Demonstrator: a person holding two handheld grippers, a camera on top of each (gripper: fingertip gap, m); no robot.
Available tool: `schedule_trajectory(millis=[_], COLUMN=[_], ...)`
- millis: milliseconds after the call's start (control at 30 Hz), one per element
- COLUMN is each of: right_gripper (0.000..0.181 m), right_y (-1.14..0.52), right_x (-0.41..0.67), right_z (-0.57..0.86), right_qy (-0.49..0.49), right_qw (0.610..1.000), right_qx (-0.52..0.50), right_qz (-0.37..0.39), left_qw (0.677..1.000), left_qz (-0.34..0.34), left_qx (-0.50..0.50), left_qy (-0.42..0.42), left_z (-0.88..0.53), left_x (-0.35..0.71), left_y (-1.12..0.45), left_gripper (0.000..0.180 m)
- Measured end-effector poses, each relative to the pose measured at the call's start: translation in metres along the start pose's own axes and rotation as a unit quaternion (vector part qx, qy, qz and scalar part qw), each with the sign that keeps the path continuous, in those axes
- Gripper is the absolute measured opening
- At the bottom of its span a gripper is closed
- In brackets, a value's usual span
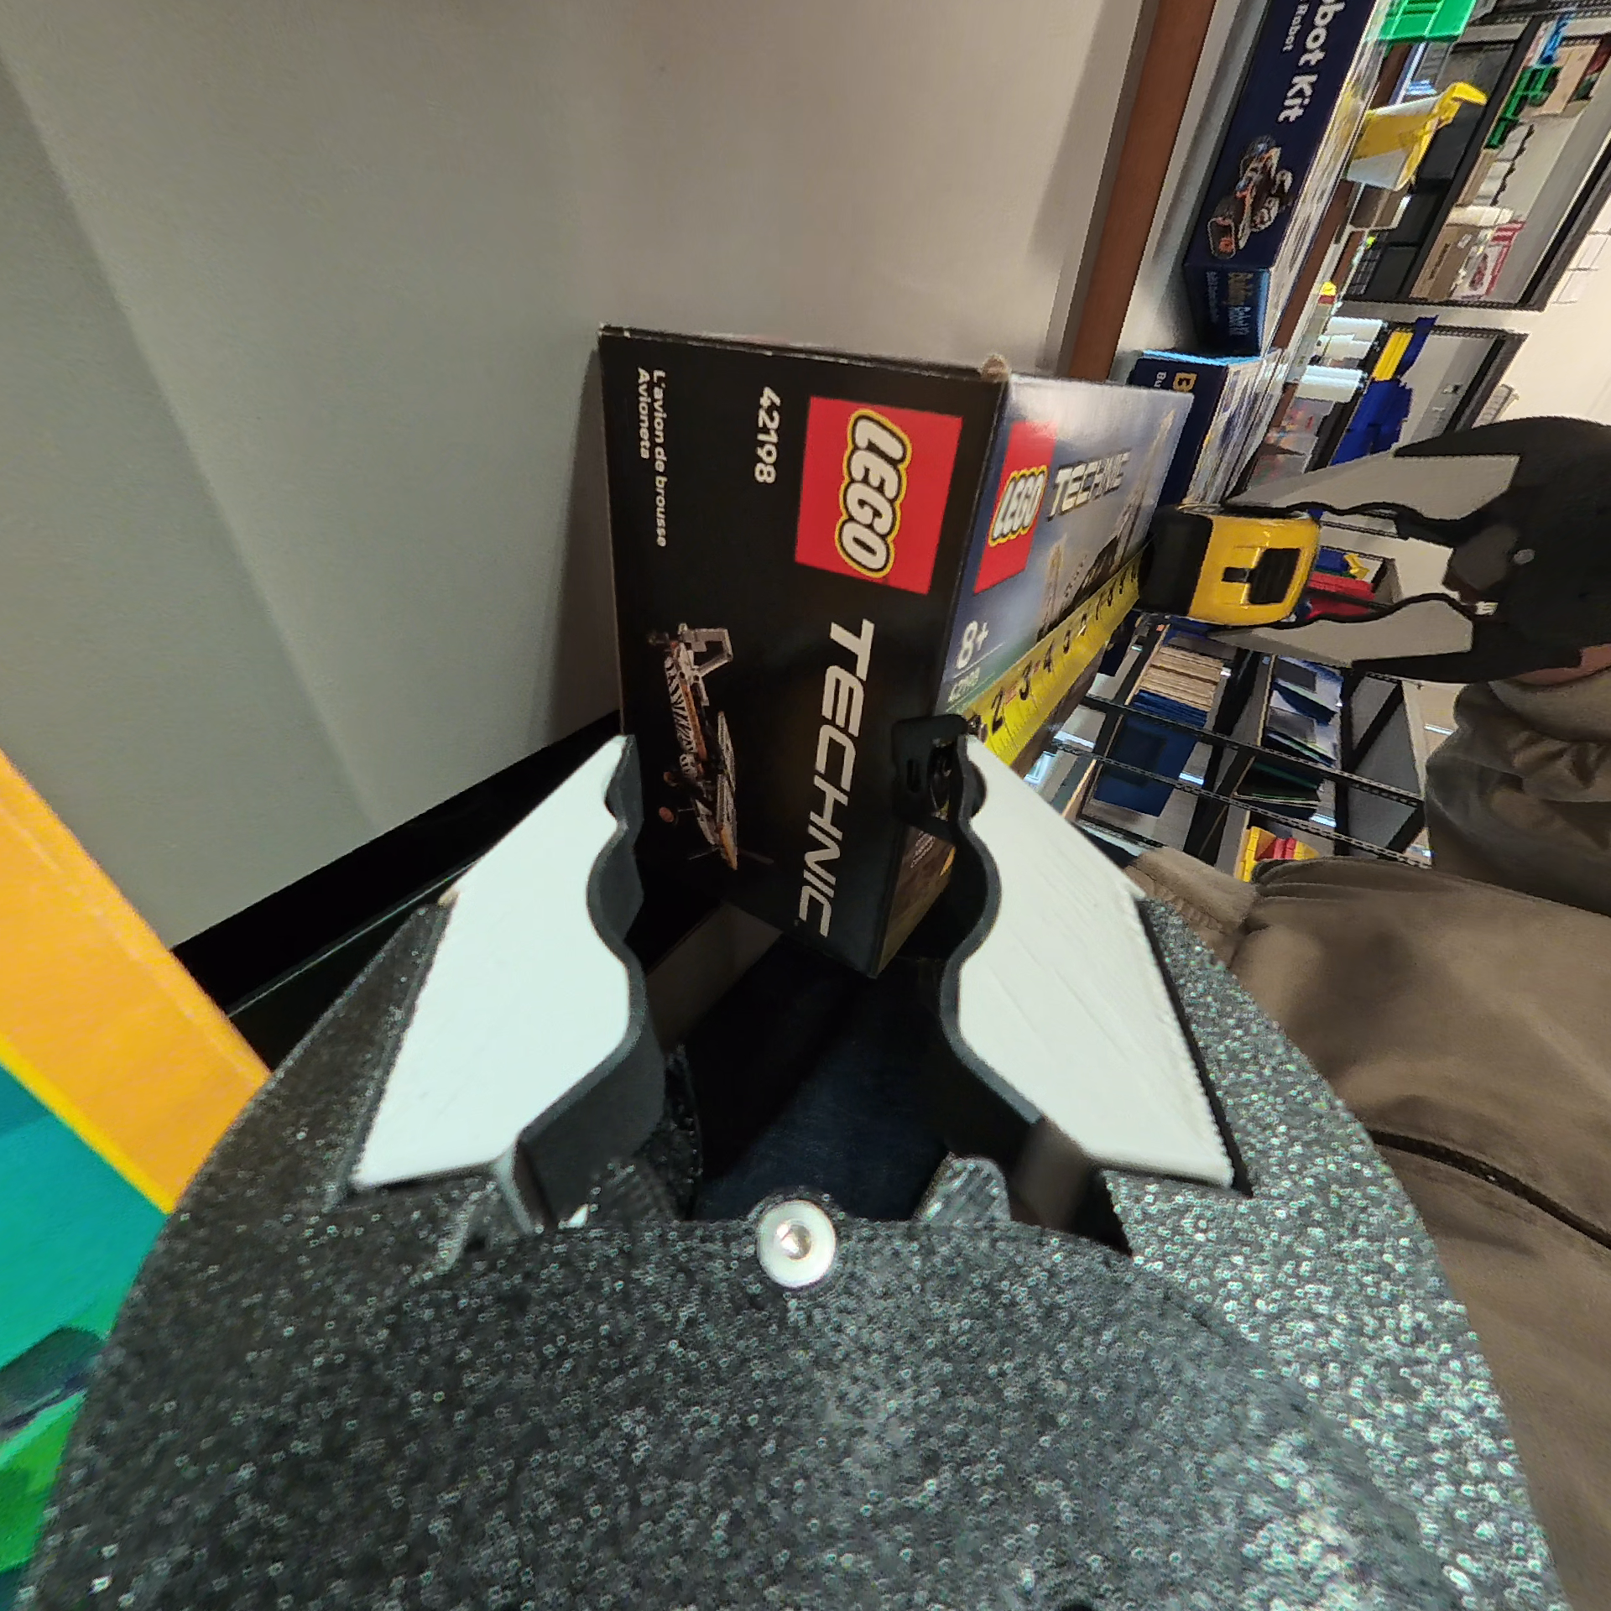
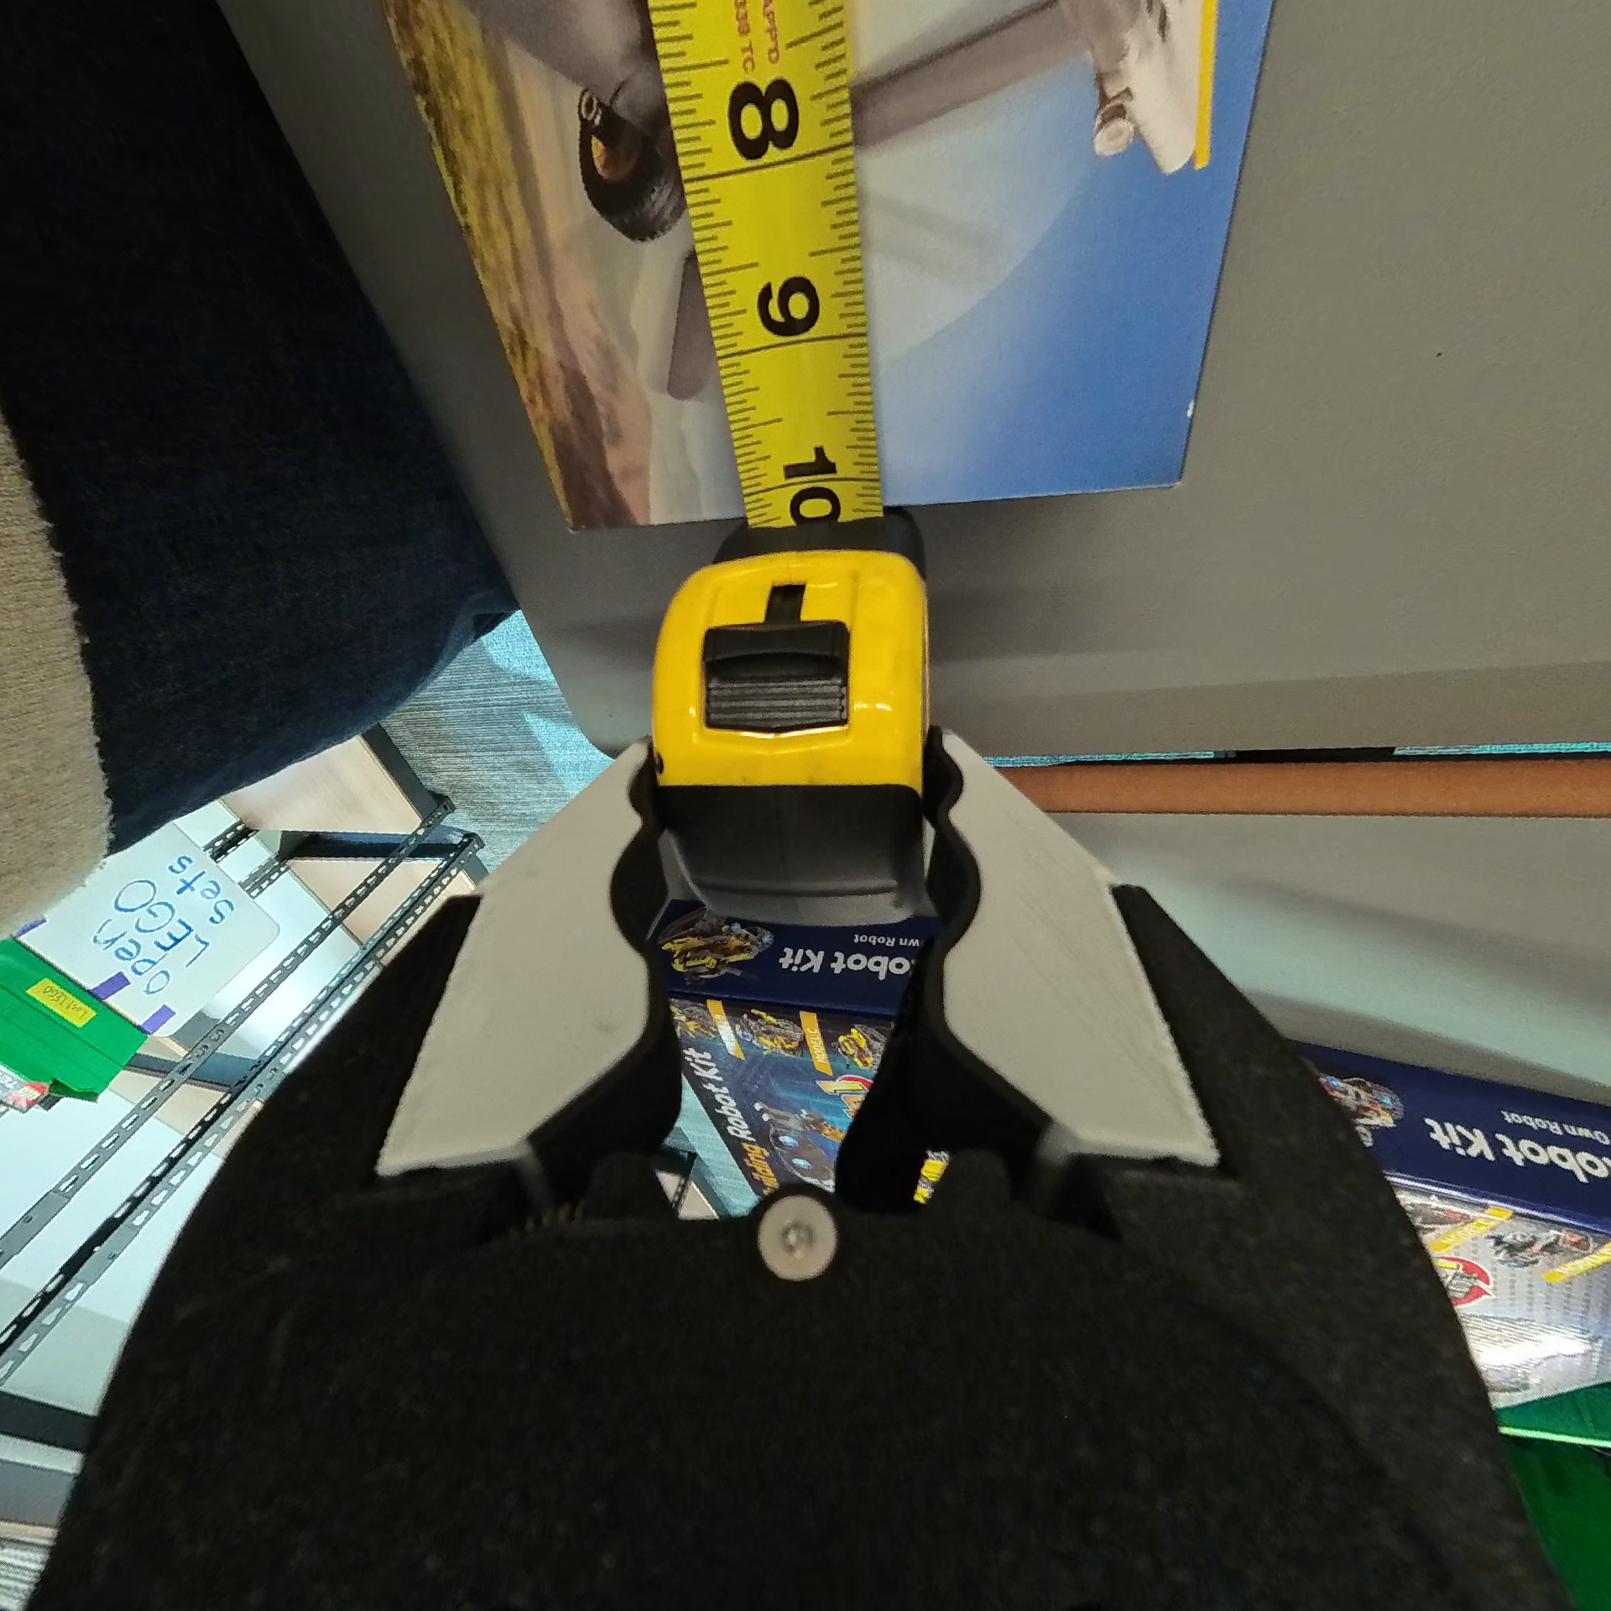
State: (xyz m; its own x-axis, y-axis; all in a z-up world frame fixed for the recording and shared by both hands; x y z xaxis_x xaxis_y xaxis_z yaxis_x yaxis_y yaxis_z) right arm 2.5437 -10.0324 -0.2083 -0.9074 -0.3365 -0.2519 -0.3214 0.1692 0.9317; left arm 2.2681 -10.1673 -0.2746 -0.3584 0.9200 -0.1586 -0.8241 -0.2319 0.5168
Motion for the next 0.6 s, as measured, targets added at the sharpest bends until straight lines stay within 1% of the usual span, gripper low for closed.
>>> schedule_trajectory(millis=[233,333,600], right_gripper=[0.059,0.058,0.058], right_y=[0.000,0.000,-0.001], right_x=[-0.001,-0.001,-0.001], right_z=[0.000,0.000,0.000], right_qy=[-0.003,-0.003,-0.003], right_qw=[1.000,1.000,1.000], right_qx=[-0.004,-0.005,-0.005], right_qz=[0.001,0.000,0.000], left_qw=[1.000,1.000,1.000], left_qz=[-0.003,-0.003,-0.007], left_qx=[0.002,0.003,0.019], left_qy=[-0.004,-0.008,-0.023], left_z=[0.002,0.007,0.009], left_x=[0.001,0.001,0.002], left_y=[0.000,-0.003,-0.002], left_gripper=[0.071,0.067,0.064])
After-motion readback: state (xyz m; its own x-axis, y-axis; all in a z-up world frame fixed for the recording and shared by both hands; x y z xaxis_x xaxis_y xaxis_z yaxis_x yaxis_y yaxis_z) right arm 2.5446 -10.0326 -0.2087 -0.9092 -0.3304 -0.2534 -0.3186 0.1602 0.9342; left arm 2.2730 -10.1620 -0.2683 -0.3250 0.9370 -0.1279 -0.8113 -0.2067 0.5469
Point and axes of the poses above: each gripper's, where its closed fingertips meet, y back along the fingers, x out of its top, z = x × y across the jaws, the point moved 2 cm from there along y, back along the fingers, and after that the axes turned 7 degrees about -z, right-handed, at the moved point
